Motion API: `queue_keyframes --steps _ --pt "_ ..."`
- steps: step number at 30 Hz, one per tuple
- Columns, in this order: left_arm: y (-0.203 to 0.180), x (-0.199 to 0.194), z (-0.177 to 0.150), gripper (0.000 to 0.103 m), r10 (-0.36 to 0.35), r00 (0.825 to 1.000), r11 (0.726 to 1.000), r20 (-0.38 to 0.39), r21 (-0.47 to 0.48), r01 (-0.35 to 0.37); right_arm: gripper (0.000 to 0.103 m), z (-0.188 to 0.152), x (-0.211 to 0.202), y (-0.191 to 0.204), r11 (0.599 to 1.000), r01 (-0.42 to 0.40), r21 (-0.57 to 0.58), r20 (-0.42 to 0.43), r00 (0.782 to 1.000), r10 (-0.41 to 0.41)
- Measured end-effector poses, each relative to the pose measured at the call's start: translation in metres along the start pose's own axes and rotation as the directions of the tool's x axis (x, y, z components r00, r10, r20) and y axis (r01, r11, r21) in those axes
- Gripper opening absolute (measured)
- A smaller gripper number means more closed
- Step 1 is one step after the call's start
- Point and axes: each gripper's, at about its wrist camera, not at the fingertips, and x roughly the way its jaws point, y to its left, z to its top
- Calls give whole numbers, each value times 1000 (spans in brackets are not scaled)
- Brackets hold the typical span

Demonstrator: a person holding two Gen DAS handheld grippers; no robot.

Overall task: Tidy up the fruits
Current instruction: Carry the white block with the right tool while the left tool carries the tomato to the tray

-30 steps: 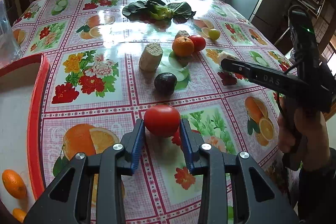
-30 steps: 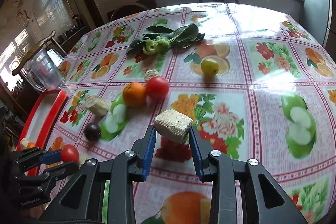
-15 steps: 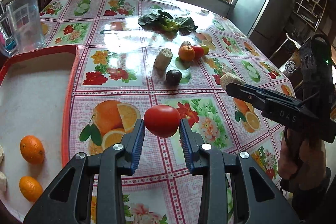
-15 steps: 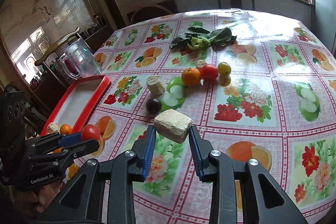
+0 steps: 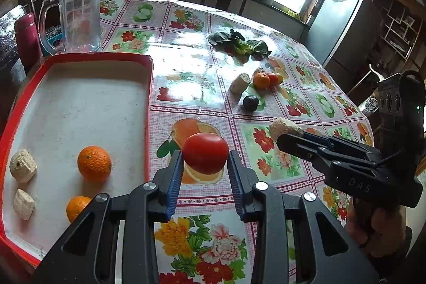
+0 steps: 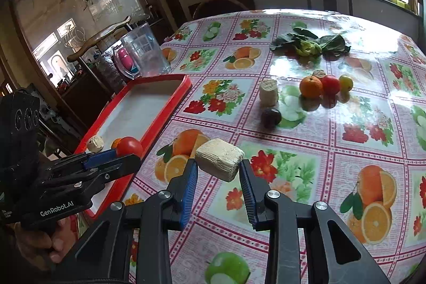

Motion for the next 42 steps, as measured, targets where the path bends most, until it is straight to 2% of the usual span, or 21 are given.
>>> queue_keyframes --steps 25,34,42 --pt "69 -28 -5 31 75 997 993 30 -90 -73 33 14 33 71 992 -85 -98 -50 996 80" --pt "107 -40 12 31 149 988 984 40 -99 -145 33 29 53 100 983 -124 -132 -68 991 116" --pt "147 -27 26 31 210 978 969 4 -131 -207 33 44 91 128 974 -139 -177 -115 986 120"
